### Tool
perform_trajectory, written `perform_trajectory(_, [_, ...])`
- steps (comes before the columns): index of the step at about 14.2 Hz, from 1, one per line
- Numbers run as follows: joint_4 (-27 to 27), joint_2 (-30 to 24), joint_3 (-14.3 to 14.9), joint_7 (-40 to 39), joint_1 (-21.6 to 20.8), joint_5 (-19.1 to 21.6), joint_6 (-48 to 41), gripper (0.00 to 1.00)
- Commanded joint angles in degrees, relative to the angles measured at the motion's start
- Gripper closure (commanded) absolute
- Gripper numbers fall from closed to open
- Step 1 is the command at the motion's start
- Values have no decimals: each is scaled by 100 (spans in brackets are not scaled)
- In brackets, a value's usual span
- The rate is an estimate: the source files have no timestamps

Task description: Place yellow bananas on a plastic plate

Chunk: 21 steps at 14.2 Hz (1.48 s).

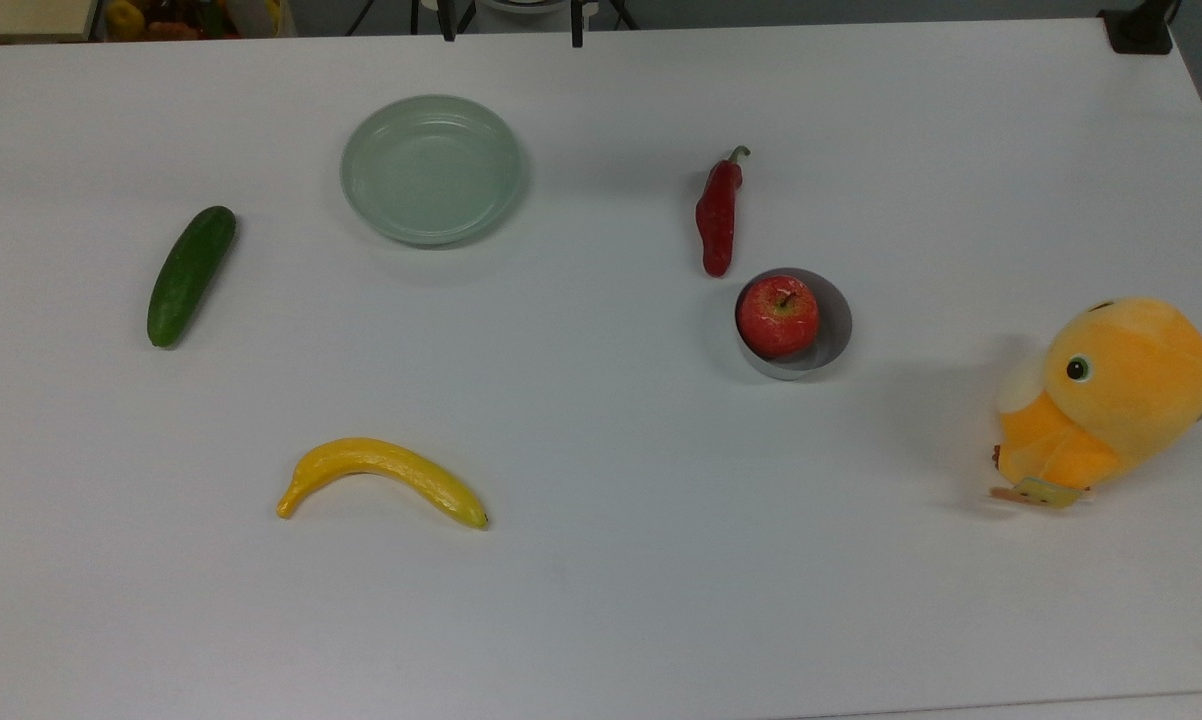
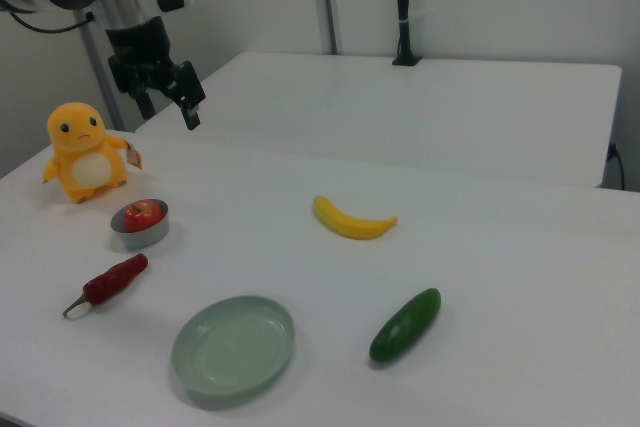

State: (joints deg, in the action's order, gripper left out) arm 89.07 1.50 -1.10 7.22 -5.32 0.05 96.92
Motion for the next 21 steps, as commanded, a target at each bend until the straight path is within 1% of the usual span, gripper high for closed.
perform_trajectory(1, [312, -202, 14, 95, -101, 222, 20, 0])
perform_trajectory(11, [365, -167, 14, 42, -92, 224, 20, 0])
perform_trajectory(15, [717, -115, 14, -10, -92, 224, 29, 0])
perform_trajectory(16, [830, -132, 14, -124, -101, 224, 29, 0])
perform_trajectory(21, [919, -88, 5, -362, -250, 224, 55, 0])
